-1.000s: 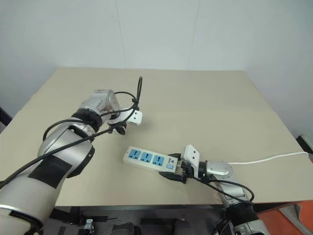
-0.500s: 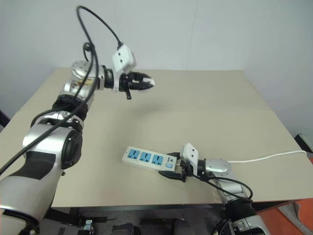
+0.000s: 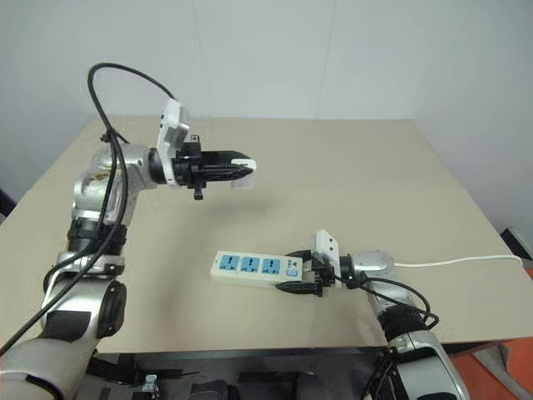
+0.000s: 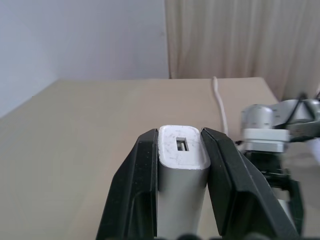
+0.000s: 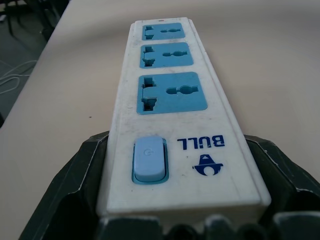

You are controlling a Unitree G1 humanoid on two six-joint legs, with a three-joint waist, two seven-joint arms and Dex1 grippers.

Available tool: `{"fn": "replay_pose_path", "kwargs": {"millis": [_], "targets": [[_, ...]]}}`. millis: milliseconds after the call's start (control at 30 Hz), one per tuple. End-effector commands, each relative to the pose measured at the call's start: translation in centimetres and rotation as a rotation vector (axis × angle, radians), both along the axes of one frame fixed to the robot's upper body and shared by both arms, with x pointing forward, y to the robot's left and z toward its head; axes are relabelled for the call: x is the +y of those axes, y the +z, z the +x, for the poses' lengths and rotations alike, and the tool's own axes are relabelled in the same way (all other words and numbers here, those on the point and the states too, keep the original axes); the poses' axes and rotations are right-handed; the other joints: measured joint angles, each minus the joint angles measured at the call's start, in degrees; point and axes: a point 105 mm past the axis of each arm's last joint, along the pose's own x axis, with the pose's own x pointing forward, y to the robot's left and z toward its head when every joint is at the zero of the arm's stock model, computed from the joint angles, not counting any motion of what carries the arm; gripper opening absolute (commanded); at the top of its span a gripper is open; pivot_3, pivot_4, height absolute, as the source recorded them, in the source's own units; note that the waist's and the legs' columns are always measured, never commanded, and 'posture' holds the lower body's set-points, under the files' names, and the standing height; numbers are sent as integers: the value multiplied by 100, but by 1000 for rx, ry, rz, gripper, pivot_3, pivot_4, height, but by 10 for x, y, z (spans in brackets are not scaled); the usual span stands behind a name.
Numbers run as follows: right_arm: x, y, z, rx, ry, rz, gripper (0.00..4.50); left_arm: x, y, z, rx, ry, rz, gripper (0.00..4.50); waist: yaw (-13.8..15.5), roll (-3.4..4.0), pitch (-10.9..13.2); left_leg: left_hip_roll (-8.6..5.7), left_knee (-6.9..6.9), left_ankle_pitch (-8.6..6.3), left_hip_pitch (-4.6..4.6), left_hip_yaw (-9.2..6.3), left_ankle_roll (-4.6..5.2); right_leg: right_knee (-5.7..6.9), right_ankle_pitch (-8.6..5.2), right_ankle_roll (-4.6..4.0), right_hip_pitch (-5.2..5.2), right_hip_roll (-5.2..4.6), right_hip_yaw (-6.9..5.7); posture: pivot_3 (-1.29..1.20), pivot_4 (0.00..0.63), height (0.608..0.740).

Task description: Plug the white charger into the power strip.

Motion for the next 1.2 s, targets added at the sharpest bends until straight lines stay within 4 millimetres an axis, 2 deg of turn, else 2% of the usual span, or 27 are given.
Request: {"fn": "replay_pose_path", "kwargs": {"millis": [33, 133, 433, 700, 1033, 1200], "targets": [[3, 0, 1, -6, 26, 21, 3436, 2, 15, -24, -45, -65, -27, 1016, 1, 1, -1, 0, 0, 0, 4, 0, -1, -2, 0, 0, 2, 0, 1, 0, 150, 740], [9, -11, -4, 7, 60, 4, 3436, 6, 5, -34, -56, -75, -4, 1016, -9, 2, -1, 1, -2, 0, 26, 1, -1, -4, 0, 0, 18, 1, 3, 0, 150, 740], [12, -18, -6, -18, 90, -12, 3436, 3, -14, -55, -124, -151, -37, 1016, -86, 2, -1, 3, -19, 0, 96, 6, -1, -17, -2, -2, 85, 1, 5, 0, 150, 740], [24, -16, -8, -50, 109, 17, 3436, -2, -24, -57, -111, -164, -32, 1016, -125, 3, -2, 4, -32, 0, 110, 8, -1, -17, -2, -3, 90, 2, 9, 0, 150, 740], [28, -15, -2, -43, 100, 13, 3436, -5, -31, -57, -76, -182, 4, 1016, -141, 3, -2, 4, -40, 0, 124, 12, -2, -15, -2, -4, 92, 3, 15, 0, 150, 740], [29, -16, -3, -41, 104, 10, 3436, -5, -46, -61, 53, -221, 93, 1016, -144, 3, -1, 5, -46, 0, 128, 14, -2, -14, -4, -5, 92, 6, 18, 0, 150, 740]]}}
